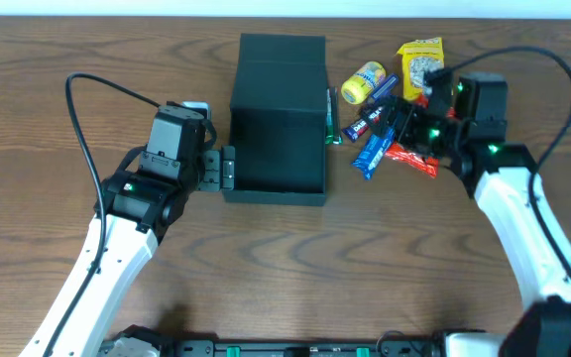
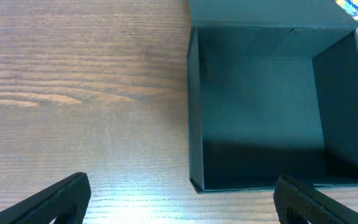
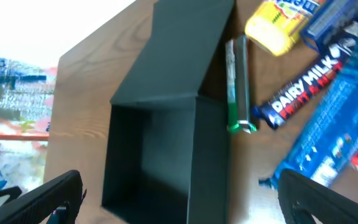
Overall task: Pack container
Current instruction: 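Reach the right gripper to the blue biscuit pack and grasp it, then lift the blue biscuit pack and carry it over the box, then lower the blue pack into the box and release it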
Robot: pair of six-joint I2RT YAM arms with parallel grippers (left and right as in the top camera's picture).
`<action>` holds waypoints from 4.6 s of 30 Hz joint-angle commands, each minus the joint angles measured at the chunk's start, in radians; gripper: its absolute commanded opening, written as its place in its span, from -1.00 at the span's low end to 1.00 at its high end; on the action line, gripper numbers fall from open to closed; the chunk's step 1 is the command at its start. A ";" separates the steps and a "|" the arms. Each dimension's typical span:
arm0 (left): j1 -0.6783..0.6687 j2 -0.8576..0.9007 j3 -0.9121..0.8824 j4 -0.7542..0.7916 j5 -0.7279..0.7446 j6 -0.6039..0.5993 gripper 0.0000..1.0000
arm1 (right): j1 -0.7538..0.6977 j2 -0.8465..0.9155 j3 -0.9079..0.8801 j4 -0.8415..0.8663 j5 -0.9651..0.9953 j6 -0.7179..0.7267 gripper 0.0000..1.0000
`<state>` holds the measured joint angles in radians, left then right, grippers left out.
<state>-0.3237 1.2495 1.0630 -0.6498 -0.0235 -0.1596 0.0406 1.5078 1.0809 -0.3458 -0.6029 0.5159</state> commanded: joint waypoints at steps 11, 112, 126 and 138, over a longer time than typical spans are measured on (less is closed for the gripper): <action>0.002 0.005 0.021 0.000 -0.010 0.000 0.91 | 0.073 0.128 0.069 -0.162 0.288 0.307 0.99; 0.253 -0.036 0.032 0.039 -0.034 0.011 0.90 | 0.570 0.557 0.828 -0.694 0.498 -0.049 -0.97; 0.253 -0.036 0.032 0.038 -0.028 0.010 0.91 | 0.672 0.659 0.826 -0.650 0.491 0.256 -0.97; 0.253 -0.036 0.032 0.038 -0.028 0.010 0.90 | 0.704 0.679 0.826 -0.640 0.468 0.273 -0.97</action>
<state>-0.0753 1.2247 1.0630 -0.6163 -0.0551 -0.1589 0.7265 2.1731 1.9022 -0.9871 -0.1310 0.7631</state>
